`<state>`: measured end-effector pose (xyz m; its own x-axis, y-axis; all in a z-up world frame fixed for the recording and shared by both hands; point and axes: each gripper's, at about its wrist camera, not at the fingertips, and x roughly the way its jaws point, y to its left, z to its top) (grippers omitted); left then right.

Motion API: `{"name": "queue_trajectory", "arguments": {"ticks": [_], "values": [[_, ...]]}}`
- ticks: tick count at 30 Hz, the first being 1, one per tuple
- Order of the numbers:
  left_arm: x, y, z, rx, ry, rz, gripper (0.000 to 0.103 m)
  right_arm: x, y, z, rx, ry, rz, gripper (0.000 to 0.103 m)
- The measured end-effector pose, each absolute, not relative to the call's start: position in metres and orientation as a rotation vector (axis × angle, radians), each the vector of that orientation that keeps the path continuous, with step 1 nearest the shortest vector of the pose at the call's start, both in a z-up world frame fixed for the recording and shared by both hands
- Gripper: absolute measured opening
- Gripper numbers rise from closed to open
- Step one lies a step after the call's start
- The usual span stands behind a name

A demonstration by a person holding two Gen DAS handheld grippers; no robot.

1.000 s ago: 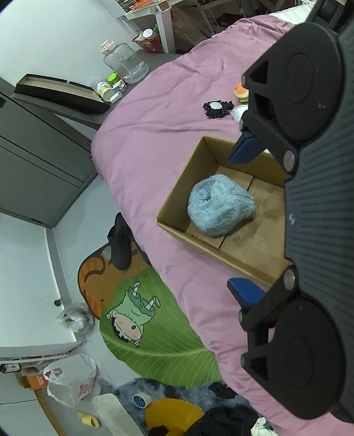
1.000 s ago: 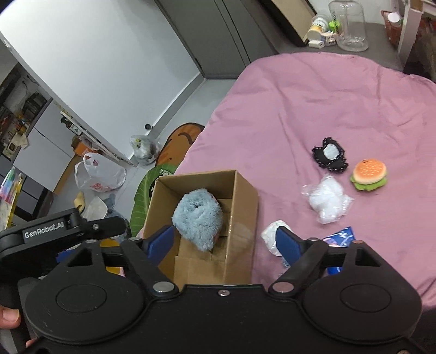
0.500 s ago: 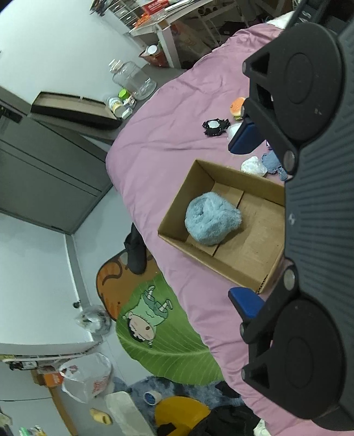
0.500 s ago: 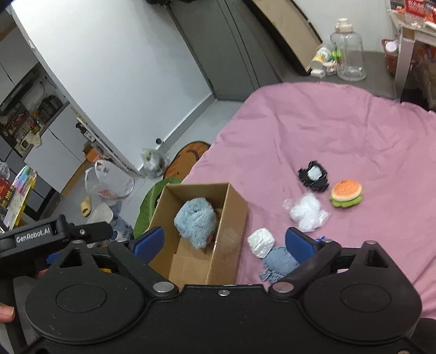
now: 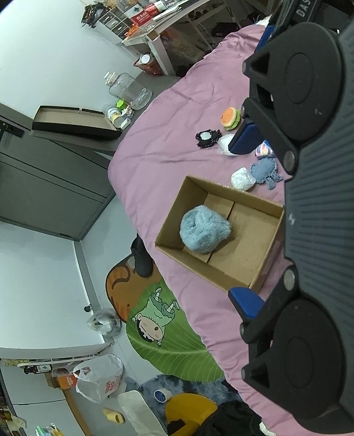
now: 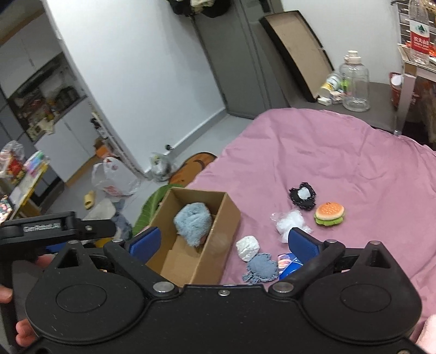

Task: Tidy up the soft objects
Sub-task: 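Open the left gripper to drop the plush into the box, then reach the left gripper to the denim cloth while the right gripper reaches the tissue pack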

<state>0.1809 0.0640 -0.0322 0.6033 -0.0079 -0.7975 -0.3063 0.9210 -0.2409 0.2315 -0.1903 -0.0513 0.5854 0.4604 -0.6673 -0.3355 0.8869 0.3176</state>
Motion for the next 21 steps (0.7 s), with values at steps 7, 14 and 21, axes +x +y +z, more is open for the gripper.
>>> {"name": "queue_trajectory", "arguments": {"ticks": [7,14,21], "values": [[0.173,0.038,-0.014,-0.325,0.866,0.163,0.103,0.223,-0.207,-0.044,0.131,0.818,0.464,0.101],[0.169,0.021,-0.011,-0.304,0.874,0.158,0.103,0.218,-0.222,-0.041,0.116,0.816,0.474,0.101],[0.165,0.010,-0.020,-0.302,0.894,0.163,0.103,0.217,-0.239,-0.047,0.129,0.840,0.469,0.101]]}}
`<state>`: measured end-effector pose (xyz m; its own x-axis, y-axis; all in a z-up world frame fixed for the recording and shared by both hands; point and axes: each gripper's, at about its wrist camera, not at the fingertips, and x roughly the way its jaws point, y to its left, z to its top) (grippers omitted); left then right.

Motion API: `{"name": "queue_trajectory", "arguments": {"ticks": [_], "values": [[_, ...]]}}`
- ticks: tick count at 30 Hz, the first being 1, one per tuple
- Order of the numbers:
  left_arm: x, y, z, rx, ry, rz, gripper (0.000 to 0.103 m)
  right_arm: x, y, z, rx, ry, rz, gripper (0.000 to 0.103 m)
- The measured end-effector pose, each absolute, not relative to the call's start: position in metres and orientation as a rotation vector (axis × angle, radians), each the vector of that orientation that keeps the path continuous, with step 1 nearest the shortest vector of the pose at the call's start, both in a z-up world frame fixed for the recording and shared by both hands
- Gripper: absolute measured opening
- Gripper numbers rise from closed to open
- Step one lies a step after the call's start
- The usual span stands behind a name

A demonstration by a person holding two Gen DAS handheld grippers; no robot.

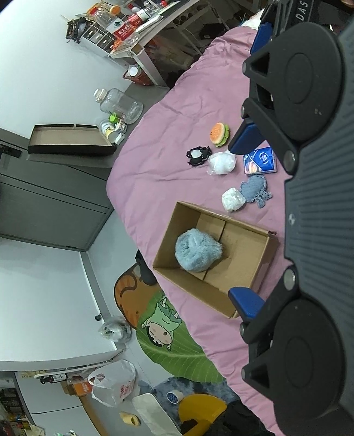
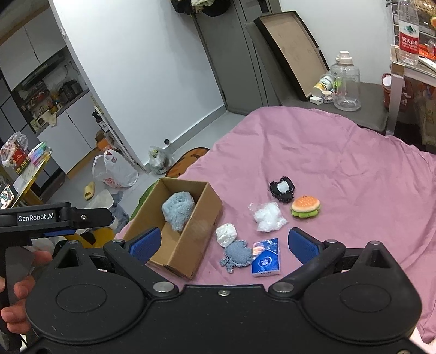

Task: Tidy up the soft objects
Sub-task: 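Reach the left gripper to the denim cloth while the right gripper reaches the tissue pack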

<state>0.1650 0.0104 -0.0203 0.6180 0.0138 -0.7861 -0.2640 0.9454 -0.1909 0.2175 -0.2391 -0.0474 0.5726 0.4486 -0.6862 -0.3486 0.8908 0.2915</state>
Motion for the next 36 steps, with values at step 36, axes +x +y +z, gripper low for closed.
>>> {"name": "queue_trajectory", "arguments": {"ticks": [36], "values": [[0.202,-0.046,-0.101,-0.219,1.028,-0.018,0.073,0.248,-0.281,-0.128,0.219,1.057,0.391,0.075]]}}
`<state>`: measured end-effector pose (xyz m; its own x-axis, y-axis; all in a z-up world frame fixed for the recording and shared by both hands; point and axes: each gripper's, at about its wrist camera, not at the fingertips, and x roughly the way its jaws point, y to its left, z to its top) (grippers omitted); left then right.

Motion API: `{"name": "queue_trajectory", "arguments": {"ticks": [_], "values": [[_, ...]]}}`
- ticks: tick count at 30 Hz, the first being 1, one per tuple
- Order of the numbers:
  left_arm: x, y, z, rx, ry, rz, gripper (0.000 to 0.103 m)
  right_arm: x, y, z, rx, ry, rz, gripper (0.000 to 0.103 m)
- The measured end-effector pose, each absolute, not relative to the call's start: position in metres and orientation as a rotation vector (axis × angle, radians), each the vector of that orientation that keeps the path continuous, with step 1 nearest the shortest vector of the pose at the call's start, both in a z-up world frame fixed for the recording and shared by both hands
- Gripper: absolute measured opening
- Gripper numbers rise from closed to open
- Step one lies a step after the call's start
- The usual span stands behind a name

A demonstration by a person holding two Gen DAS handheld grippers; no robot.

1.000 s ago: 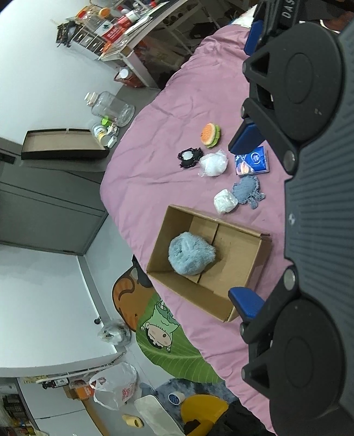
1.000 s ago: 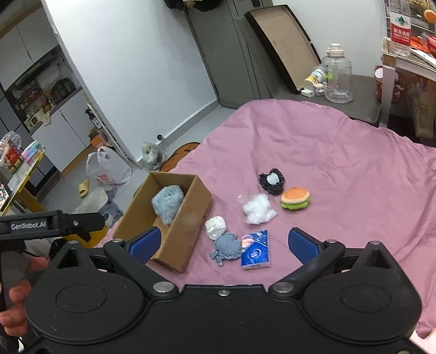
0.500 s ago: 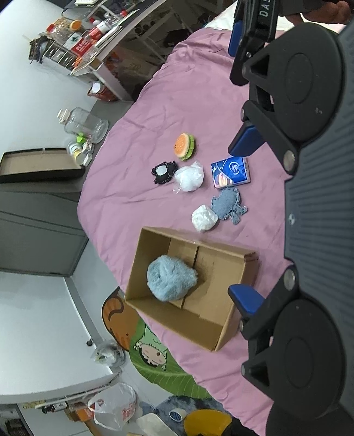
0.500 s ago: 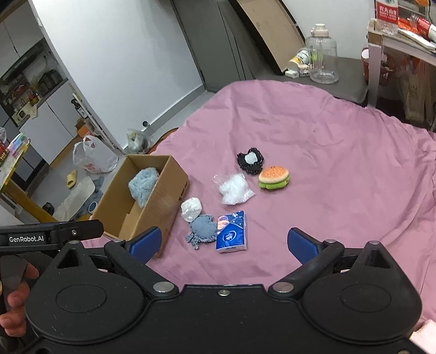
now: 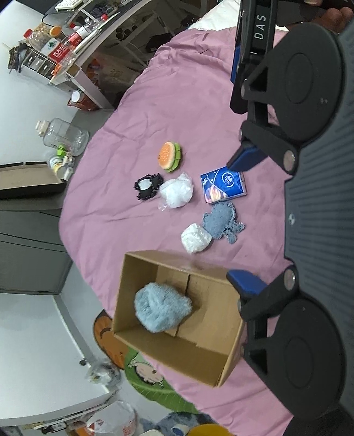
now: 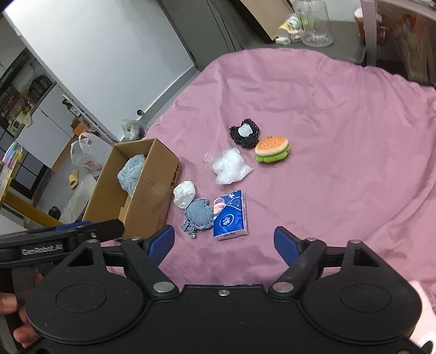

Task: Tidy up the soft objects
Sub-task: 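Reach the left gripper to the denim cloth while the right gripper reaches the tissue pack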

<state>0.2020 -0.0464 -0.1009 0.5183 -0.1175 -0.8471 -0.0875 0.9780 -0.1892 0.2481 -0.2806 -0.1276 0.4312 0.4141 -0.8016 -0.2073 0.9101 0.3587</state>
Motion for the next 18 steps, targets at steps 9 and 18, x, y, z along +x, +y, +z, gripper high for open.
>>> {"name": "queue_trajectory", "arguments": {"ticks": [9,18], "values": [[0.227,-0.055,-0.130,-0.219,1.080,-0.019,0.063,0.268,-0.281,-0.158,0.261,1.146,0.376,0.063],[0.258,-0.059,-0.159,-0.222,1.142,-0.016,0.058,0.296,-0.274,-0.189,0.299,1.230,0.374,0.060]]}}
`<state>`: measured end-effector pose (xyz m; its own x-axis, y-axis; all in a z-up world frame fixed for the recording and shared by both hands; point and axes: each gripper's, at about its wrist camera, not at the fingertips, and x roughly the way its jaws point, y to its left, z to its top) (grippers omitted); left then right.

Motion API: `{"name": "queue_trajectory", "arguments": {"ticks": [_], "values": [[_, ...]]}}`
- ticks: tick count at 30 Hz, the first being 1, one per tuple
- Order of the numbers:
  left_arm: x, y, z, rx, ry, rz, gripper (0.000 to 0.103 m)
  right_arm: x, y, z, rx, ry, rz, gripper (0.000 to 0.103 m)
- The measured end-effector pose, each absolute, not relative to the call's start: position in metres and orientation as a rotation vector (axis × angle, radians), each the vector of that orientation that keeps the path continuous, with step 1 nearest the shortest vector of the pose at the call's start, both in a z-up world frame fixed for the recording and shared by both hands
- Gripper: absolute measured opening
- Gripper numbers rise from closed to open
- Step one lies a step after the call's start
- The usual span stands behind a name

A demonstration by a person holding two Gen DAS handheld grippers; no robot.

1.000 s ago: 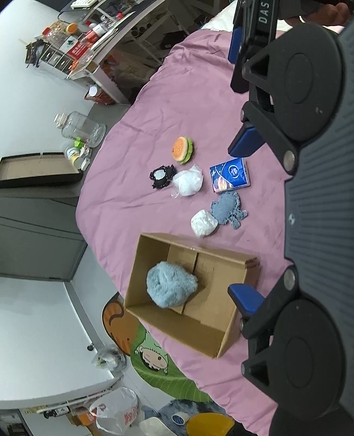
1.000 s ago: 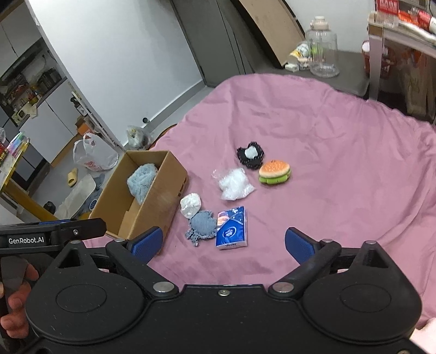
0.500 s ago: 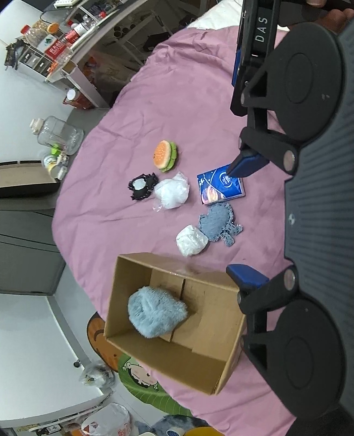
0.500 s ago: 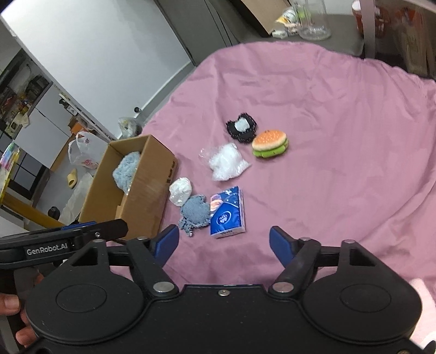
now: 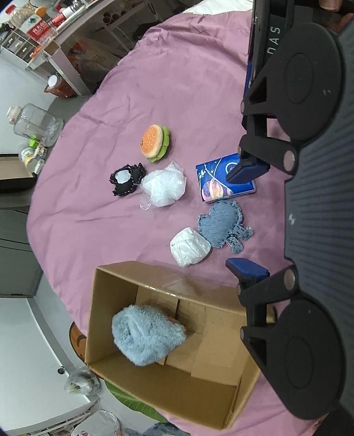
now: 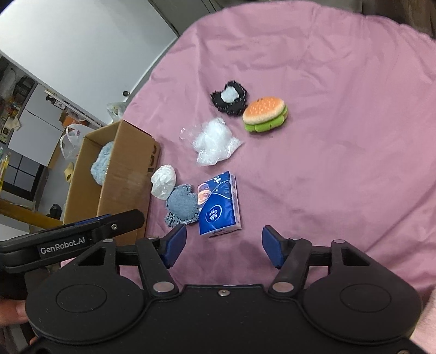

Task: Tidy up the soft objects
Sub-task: 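Reach the left gripper to the denim cloth while the right gripper reaches the tissue pack, then close the left gripper on the denim cloth while the right gripper grasps the tissue pack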

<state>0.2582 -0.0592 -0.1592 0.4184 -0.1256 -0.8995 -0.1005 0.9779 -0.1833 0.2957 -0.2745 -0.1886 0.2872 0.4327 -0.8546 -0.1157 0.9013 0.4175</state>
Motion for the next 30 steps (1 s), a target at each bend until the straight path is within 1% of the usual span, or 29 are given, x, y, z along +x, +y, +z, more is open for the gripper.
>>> {"name": "queue_trajectory", "arguments": {"ticks": [2,6,10,16,18,23,29,30], "values": [[0.265,-0.060,-0.166,-0.225,1.158,-0.017,0.055,0.303,-0.274,-0.198,0.314,1.253,0.371,0.060],[0.277,-0.067,-0.182,-0.208,1.189,-0.021,0.054,0.314,-0.272,-0.215,0.340,1.297,0.365,0.057],[0.286,-0.071,-0.200,-0.230,1.231,-0.019,0.047,0.324,-0.271,-0.230,0.369,1.337,0.366,0.052],[0.295,-0.074,-0.220,-0.225,1.261,-0.005,0.046,0.336,-0.268,-0.251,0.391,1.382,0.363,0.046],[0.298,-0.073,-0.225,-0.229,1.266,0.004,0.046,0.339,-0.268,-0.257,0.410,1.399,0.369,0.042],[0.301,-0.068,-0.236,-0.255,1.288,0.021,0.041,0.347,-0.265,-0.268,0.439,1.413,0.388,0.042],[0.306,-0.066,-0.246,-0.258,1.297,0.031,0.040,0.355,-0.270,-0.278,0.519,1.423,0.410,0.043],[0.306,-0.067,-0.247,-0.257,1.298,0.032,0.040,0.356,-0.271,-0.279,0.537,1.422,0.414,0.040]]}}
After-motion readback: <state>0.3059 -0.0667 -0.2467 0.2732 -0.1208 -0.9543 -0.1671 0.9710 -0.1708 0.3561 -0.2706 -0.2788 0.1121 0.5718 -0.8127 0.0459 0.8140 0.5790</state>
